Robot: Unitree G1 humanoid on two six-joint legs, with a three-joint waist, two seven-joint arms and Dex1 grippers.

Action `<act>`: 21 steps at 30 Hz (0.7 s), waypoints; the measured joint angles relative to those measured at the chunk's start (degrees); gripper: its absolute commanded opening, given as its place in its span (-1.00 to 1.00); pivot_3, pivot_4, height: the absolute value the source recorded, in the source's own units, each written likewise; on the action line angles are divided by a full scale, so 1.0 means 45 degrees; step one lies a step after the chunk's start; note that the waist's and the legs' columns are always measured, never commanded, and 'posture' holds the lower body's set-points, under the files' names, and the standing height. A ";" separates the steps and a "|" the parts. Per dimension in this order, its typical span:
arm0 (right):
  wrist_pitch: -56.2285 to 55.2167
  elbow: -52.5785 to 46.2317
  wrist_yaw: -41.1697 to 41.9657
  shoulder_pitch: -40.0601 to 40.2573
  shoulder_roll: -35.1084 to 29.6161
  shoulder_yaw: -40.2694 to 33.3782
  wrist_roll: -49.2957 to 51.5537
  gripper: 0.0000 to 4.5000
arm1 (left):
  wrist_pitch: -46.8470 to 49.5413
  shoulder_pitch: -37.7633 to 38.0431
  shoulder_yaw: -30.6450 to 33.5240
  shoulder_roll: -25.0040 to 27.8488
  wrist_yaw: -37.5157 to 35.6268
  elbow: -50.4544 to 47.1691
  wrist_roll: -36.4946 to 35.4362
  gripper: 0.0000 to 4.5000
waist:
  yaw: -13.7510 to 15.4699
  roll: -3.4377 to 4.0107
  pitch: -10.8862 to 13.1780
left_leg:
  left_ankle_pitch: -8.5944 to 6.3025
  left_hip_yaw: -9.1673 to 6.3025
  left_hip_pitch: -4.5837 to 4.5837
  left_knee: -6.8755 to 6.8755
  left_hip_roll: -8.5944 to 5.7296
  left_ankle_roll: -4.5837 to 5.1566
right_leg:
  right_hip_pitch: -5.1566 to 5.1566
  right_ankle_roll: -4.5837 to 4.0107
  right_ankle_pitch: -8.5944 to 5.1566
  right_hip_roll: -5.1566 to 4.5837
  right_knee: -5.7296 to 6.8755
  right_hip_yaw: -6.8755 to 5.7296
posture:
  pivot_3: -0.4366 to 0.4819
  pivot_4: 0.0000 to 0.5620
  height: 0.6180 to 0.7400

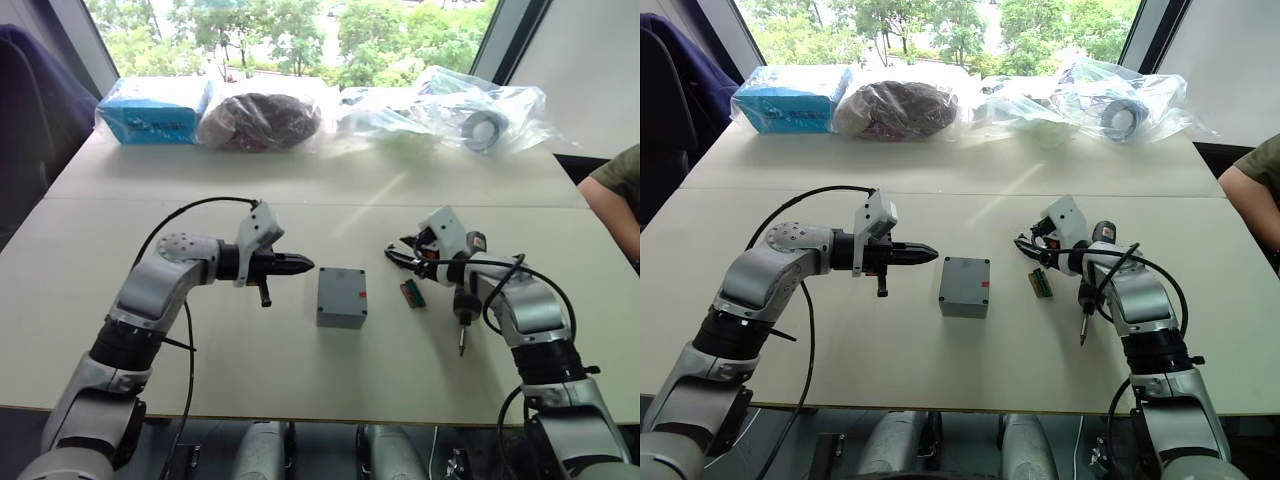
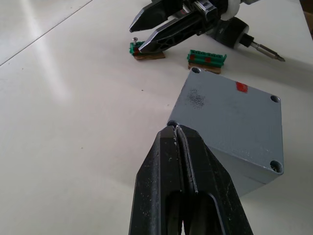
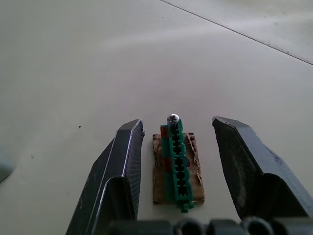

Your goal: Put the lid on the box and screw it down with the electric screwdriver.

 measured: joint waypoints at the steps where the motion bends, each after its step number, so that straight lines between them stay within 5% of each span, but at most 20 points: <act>1: -0.0048 0.0063 -0.0001 -0.0046 0.0010 0.0000 0.0000 -0.06 | 0.0000 0.0003 0.0000 0.0000 0.0000 0.0000 0.0002 -1.00 | 0.0000 0.0000 0.0000 | 0.0000 0.0000 0.0000 0.0000 0.0000 0.0000 | 0.0000 0.0000 0.0000 0.0000 0.0000 0.0000 | -0.05 -0.47 1.00; 7: -0.0226 0.0403 -0.0027 -0.0163 0.0110 0.0024 -0.0112 -0.96 | -0.0003 0.0060 0.0000 0.0002 0.0000 0.0000 0.0007 -1.00 | 0.0003 0.0000 0.0000 | 0.0001 0.0000 0.0000 0.0000 0.0000 -0.0002 | 0.0001 0.0000 0.0000 0.0000 0.0000 0.0000 | -0.05 -0.47 1.00; 21: -0.0291 0.0304 0.0066 -0.0164 0.0116 -0.0020 -0.0024 -0.96 | -0.0011 0.0061 0.0000 0.0002 0.0022 0.0000 0.0014 -1.00 | 0.0005 0.0000 0.0000 | 0.0001 0.0000 0.0000 0.0000 0.0000 -0.0002 | 0.0000 0.0000 0.0000 0.0000 0.0000 0.0000 | -0.05 -0.47 1.00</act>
